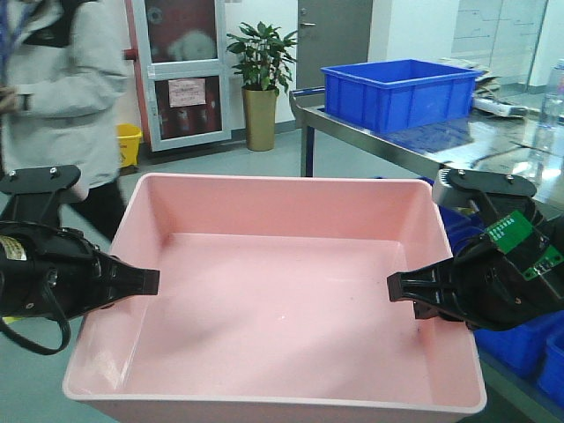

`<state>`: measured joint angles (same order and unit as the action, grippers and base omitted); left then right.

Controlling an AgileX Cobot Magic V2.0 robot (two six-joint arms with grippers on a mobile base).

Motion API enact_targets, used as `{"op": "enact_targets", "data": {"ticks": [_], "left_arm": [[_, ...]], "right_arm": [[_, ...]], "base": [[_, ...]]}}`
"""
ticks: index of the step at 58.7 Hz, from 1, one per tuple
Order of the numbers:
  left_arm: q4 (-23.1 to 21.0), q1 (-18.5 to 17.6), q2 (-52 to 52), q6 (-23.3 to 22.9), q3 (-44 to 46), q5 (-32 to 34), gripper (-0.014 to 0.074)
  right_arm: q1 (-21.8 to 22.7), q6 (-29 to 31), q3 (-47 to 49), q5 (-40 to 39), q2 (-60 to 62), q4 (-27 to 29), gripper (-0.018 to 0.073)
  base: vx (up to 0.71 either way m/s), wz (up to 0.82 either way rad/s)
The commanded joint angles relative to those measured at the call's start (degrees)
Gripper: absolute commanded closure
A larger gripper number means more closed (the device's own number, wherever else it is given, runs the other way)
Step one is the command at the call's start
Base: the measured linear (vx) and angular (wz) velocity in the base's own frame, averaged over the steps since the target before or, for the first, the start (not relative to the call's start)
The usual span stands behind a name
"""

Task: Grab pink bin and stack on right shelf
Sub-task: 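Hold the pink bin with both grippers while the base drives to the table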

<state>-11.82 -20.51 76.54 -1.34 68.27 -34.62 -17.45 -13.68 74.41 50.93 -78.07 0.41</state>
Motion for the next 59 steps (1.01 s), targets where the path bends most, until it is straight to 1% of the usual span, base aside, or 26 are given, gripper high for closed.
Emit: {"op": "enact_targets", "data": {"ticks": [1,17,32,46,59], "left_arm": [[-0.52,-0.15,-2.14,0.84,1.88,5.03,0.0598],[-0.52,-0.15,-2.14,0.84,1.88,5.03,0.0598],[-0.52,-0.15,-2.14,0.84,1.88,5.03,0.0598],[-0.52,-0.15,-2.14,0.84,1.88,5.03,0.0598],[-0.52,-0.15,-2.14,0.84,1.88,5.03,0.0598]], "right_arm": [[0.32,1.13,1.93,-4.66,1.94,-0.41,0.0568],[0.32,1.13,1.93,-4.66,1.94,-0.41,0.0568],[0.32,1.13,1.93,-4.66,1.94,-0.41,0.0568],[0.32,1.13,1.93,-4.71,1.94,-0.41,0.0568],[0.32,1.13,1.93,-4.71,1.94,-0.41,0.0568]], "base": [[0.54,0.11],[0.56,0.05],[0.57,-0.09],[0.55,-0.26],[0.49,-0.45]]}}
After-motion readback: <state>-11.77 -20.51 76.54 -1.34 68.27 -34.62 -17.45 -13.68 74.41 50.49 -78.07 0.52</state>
